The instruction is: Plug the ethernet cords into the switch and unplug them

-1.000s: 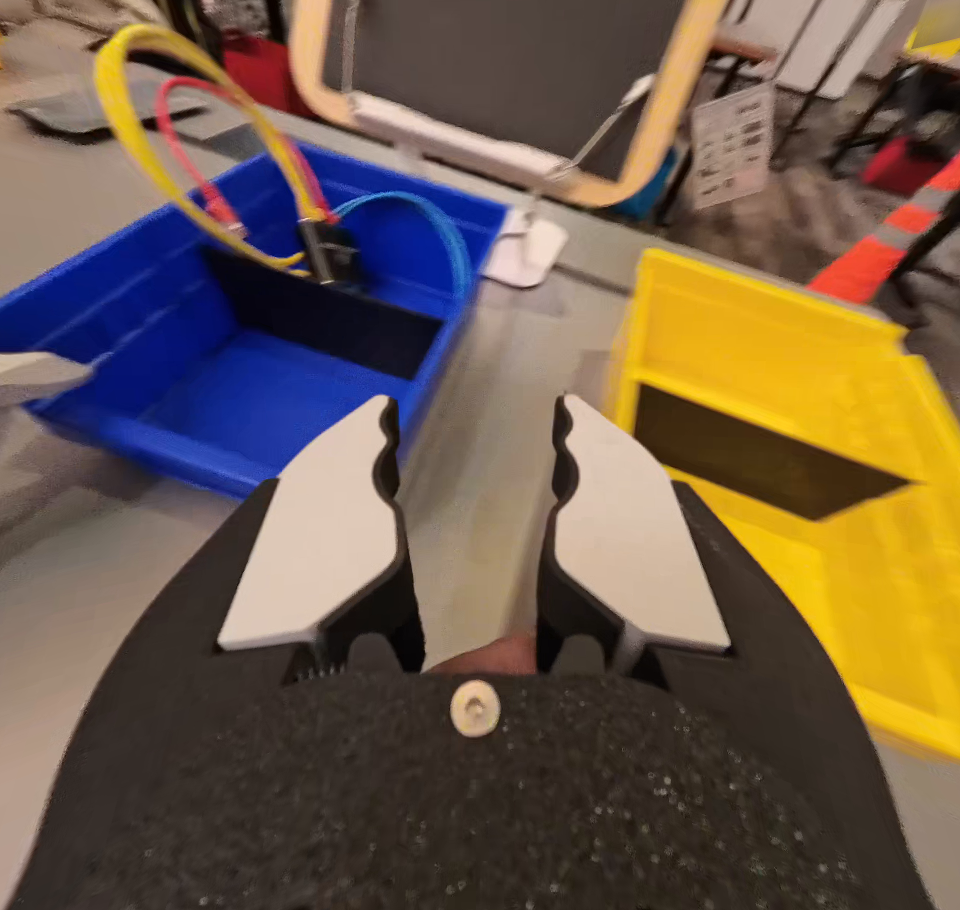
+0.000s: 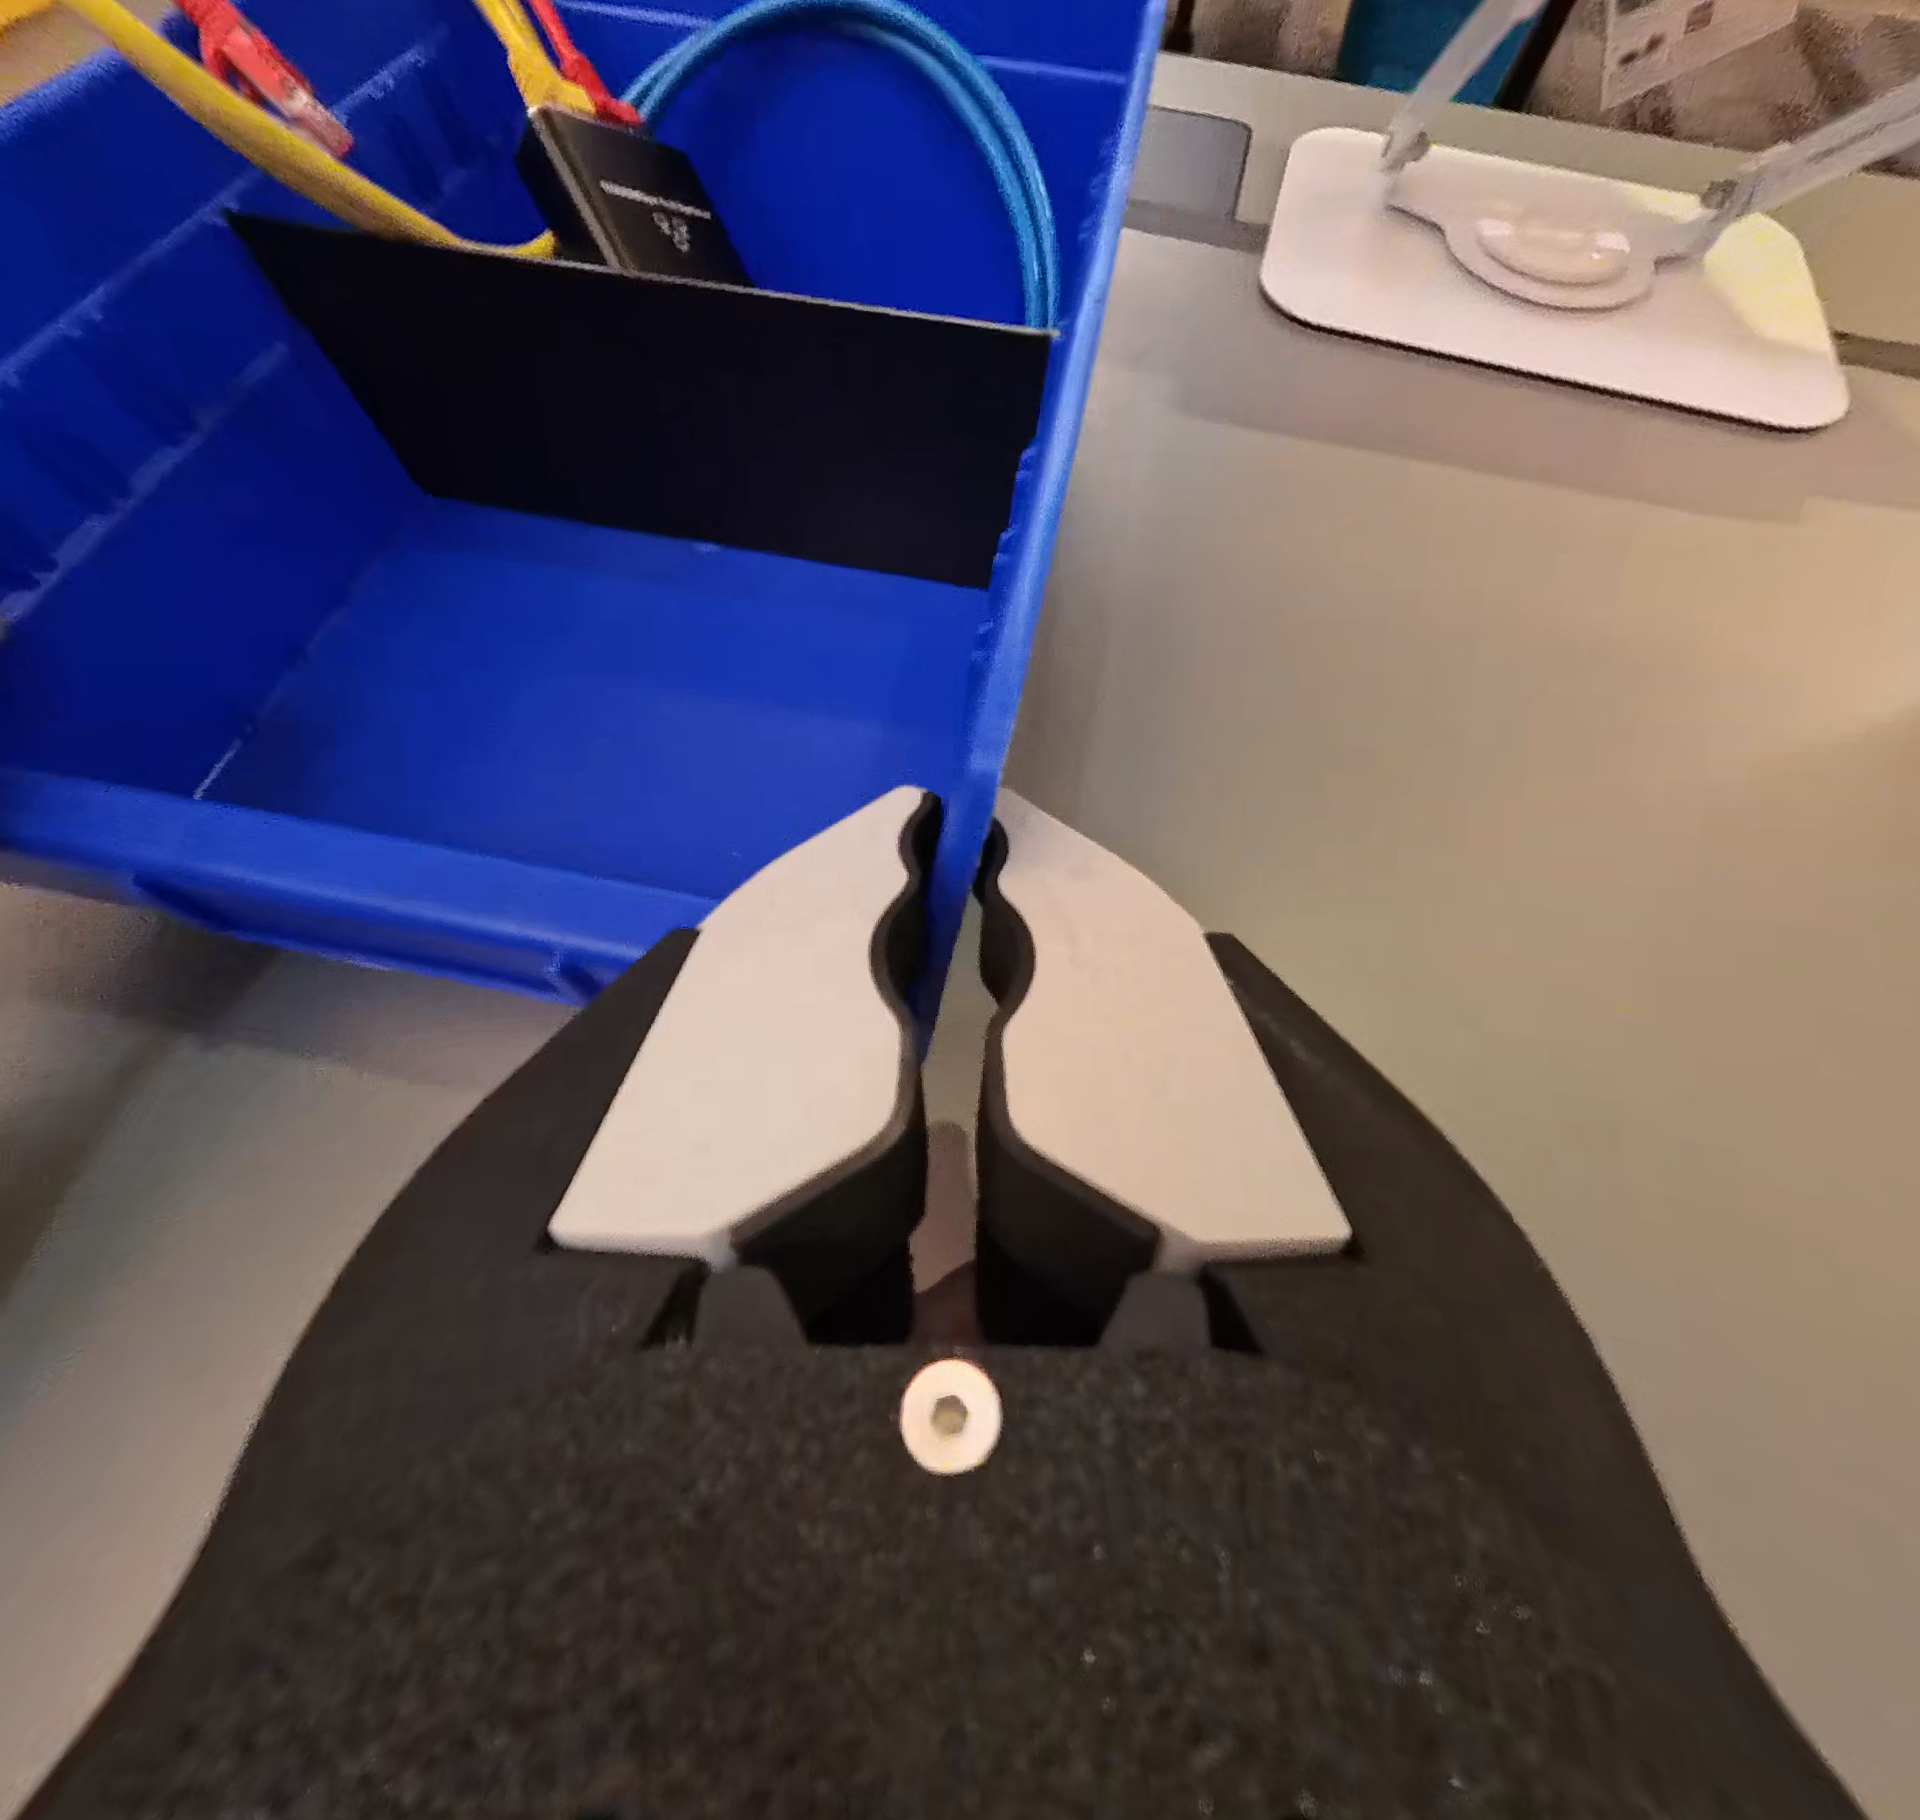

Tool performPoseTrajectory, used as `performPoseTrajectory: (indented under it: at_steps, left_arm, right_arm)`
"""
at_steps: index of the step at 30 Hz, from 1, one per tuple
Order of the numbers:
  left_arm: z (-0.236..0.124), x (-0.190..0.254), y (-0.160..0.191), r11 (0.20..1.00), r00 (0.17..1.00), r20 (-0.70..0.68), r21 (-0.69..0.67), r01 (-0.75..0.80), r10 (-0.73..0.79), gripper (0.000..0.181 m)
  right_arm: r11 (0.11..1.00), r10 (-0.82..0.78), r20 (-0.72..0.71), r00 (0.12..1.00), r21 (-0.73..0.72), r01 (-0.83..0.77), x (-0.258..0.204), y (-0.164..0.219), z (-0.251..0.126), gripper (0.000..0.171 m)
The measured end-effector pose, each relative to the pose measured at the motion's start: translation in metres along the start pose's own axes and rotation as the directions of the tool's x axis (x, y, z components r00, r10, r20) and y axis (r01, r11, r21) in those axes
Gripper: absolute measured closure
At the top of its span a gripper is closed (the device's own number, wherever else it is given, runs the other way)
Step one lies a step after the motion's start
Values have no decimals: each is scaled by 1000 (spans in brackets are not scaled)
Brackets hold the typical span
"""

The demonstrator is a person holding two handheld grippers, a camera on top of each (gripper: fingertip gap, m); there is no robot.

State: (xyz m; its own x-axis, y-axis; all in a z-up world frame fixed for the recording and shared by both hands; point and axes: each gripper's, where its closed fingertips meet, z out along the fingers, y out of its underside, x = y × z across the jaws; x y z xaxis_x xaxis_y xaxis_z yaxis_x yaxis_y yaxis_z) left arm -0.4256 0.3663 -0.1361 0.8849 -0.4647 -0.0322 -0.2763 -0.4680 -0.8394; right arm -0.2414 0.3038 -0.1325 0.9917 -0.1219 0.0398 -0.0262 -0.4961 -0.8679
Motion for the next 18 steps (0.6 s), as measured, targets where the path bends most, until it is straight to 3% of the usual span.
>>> performPoseTrajectory:
  at_steps: [5,9,11,13,18]
  left_arm:
    - [6,-9,1,999,999,-31,18,45,-45,178]
    - [3,-11,3,996,995,-45,26,88,-86,170]
    - [1,-17,4,994,994,-34,18,104,-103,157]
    - [1,-20,5,991,990,-51,16,134,-133,160]
    - [-4,-22,3,985,984,-58,44,169,-166,156]
  right_arm:
    - [1000,-9,86,996,14,8,-11,7,6,164]
    - [999,-28,345,938,-22,38,-20,15,-20,147]
    - [997,-54,489,871,-19,72,-18,19,-44,143]
    - [991,-80,624,778,-38,132,-10,33,-72,139]
    - [955,-212,772,599,32,296,55,98,-133,132]
